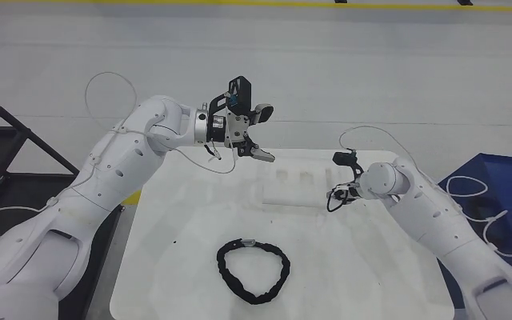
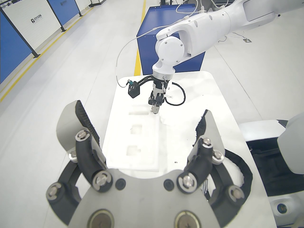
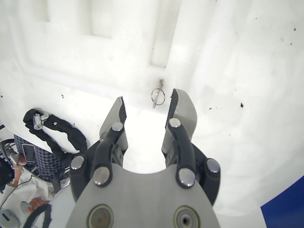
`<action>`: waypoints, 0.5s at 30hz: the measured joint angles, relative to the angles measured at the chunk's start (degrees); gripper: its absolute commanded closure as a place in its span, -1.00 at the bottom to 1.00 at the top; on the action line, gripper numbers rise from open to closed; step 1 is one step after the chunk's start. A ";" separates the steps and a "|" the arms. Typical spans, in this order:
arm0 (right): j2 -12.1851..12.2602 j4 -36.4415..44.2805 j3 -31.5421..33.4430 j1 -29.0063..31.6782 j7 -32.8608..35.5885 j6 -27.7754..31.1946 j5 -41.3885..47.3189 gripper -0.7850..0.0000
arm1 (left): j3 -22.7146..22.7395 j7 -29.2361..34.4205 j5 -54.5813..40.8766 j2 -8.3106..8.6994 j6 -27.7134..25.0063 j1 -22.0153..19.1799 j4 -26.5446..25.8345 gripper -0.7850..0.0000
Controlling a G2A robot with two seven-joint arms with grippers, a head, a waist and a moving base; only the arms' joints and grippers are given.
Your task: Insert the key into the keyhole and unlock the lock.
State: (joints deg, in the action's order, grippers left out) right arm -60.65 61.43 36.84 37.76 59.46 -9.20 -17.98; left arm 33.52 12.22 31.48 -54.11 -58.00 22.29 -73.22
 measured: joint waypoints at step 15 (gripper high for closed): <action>-2.80 -5.79 -1.59 -1.58 0.64 0.63 -0.12 0.57 | 0.00 0.00 0.00 0.00 0.00 0.00 0.00 -1.00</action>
State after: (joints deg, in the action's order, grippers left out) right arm -63.46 55.64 35.25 36.17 60.10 -8.57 -18.10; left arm 33.52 12.22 31.48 -54.11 -58.00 22.29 -73.22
